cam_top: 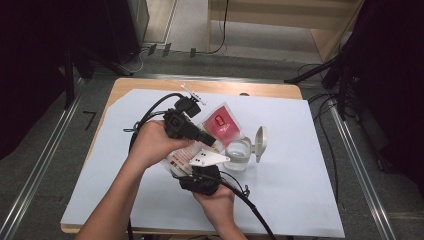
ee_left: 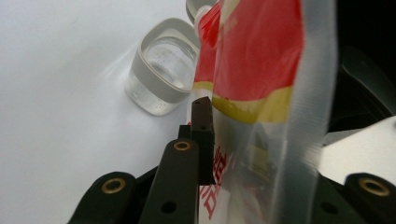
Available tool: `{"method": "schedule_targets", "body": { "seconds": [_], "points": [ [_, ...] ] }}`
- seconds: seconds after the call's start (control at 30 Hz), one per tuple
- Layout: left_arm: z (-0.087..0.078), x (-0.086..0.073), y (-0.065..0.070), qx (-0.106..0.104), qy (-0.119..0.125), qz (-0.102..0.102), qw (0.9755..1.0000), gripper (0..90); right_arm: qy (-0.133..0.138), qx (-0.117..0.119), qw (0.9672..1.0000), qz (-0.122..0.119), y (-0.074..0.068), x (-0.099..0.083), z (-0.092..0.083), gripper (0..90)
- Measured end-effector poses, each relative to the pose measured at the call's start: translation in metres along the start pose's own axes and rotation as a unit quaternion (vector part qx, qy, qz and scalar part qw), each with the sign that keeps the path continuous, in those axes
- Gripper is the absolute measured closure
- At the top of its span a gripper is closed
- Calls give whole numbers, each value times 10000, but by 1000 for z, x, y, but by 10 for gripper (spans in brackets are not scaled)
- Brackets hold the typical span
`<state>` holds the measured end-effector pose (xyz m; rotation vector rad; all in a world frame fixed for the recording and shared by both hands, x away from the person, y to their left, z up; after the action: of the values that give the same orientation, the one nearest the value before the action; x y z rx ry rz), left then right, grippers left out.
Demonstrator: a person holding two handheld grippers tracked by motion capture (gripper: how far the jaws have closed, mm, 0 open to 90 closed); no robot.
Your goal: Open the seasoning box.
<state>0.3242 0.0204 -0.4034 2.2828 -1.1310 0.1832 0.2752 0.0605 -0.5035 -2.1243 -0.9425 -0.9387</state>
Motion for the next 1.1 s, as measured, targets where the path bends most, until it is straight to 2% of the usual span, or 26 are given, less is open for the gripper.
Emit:
{"method": "schedule_targets", "body": {
  "seconds": [0.07, 0.2, 0.33, 0.47, 0.67, 0.73, 0.83, 0.93, 1.07, 1.1],
  "points": [
    [1, 1, -1, 4, 2, 23, 10000, 775, 17, 66, 10000, 67, 0, 0, 0, 588],
    [-1, 0, 1, -64, 9, 37, 10000, 750, 229, 328, 9982, 448, 0, -2, 0, 605],
    [-1, 1, 2, -91, 65, 92, 9999, 745, 324, 353, 9972, 574, 2, -1, -4, 609],
    [-2, 1, 3, -94, 187, 144, 9997, 751, 444, 511, 9944, 807, 5, 0, -9, 610],
    [-8, -2, 4, -5, 182, 217, 9996, 754, 432, 433, 9954, 742, 6, -1, -10, 610],
    [-13, -3, 4, -54, 226, 221, 9995, 736, 441, 376, 9958, 705, 6, -1, -11, 610],
    [-16, -3, 3, -7, 271, 236, 9994, 744, 442, 450, 9951, 762, 5, -1, -11, 610],
    [-16, -4, -1, 153, 319, 255, 9990, 827, 374, 358, 9966, 647, 5, -2, -11, 607],
    [-15, -3, -3, 289, 343, 296, 9986, 881, 330, 411, 9968, 593, 4, -1, -10, 601],
    [-15, -3, -2, 296, 357, 341, 9983, 882, 277, 422, 9976, 472, 0, 0, -9, 589]
  ]
}}
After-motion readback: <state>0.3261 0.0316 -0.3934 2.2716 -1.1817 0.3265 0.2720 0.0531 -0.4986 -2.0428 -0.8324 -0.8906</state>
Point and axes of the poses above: each handheld gripper's, and its own axes: z roughly forward along the jaws, x roughly out of its top, y roughly to its right, the point moved 10 cm from there along z, roughly forward along the jaws, and after that the axes turned 9 degrees about -y, right-handed, at the moved point
